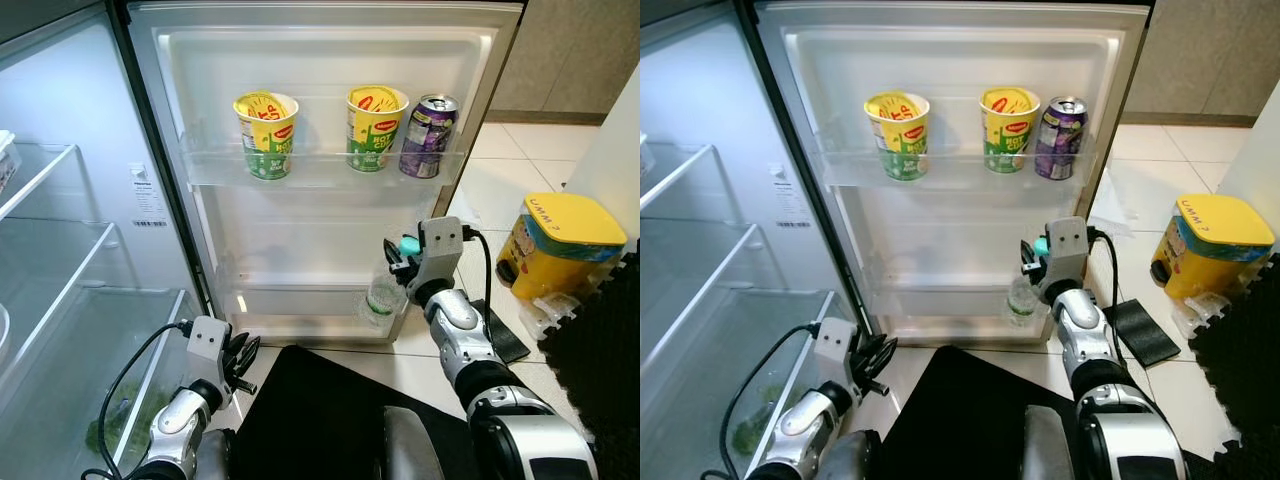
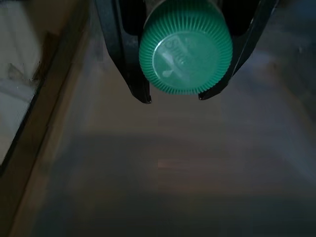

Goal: Restocking fridge

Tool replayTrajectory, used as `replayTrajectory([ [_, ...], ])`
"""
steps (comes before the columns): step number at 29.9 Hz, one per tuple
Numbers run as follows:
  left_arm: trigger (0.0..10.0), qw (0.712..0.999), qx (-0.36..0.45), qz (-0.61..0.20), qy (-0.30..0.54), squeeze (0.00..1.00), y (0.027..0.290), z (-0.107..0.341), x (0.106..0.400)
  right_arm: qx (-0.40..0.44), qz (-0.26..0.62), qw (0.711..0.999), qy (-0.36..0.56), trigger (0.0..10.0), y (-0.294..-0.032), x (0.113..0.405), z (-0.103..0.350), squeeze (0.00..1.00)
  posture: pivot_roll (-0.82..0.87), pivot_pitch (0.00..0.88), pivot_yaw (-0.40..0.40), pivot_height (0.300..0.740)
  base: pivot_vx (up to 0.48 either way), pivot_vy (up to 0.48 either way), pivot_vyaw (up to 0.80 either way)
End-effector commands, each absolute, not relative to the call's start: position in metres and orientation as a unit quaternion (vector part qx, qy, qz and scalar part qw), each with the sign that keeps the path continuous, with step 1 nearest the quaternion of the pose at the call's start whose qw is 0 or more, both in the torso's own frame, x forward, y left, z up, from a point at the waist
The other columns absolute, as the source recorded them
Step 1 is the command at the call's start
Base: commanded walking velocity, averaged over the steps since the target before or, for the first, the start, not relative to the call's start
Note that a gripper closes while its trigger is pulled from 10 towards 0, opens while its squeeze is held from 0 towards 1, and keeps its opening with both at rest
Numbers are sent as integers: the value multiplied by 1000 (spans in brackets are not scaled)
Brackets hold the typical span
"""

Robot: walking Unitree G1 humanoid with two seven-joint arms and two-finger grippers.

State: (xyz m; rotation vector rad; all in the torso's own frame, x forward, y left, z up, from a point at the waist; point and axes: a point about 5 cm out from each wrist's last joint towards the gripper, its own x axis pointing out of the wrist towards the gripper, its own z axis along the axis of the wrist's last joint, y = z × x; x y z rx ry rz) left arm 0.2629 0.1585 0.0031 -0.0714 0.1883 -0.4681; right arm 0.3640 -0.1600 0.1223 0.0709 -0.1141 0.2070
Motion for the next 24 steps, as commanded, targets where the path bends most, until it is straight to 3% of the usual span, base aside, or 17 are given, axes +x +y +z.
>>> replayTrajectory([
  [1,10000,967,-29,-236,94,0,160,2,259,49,108,988,-96,10000,-159,366,136,0,-27,0,-11,471,0,0,0],
  [4,10000,966,-28,-241,95,0,159,0,257,56,103,986,-118,10000,-155,370,148,0,-23,0,-8,471,0,0,0],
  [5,10000,965,-27,-244,95,0,158,0,256,26,63,992,-107,10000,-155,376,153,75,-20,0,-4,471,0,0,0],
  [7,10000,964,-27,-246,94,0,158,0,255,18,52,993,-107,10000,-155,377,154,86,-18,0,-2,471,0,0,0],
  [13,10000,963,-26,-252,94,0,157,-1,252,22,6,992,-120,10000,-159,378,157,63,-10,1,4,471,0,0,0],
  [15,10000,962,-25,-255,94,0,157,-2,251,31,-21,991,-131,10000,-164,376,156,0,-8,8,6,471,0,0,0],
  [21,10000,962,-24,-257,93,0,157,-2,249,45,-28,993,-110,10000,-166,375,147,0,-4,22,11,471,0,0,0],
  [24,10000,960,-22,-266,85,0,155,-1,246,144,-73,986,-36,10000,-176,375,127,0,4,52,22,471,0,0,0],
])
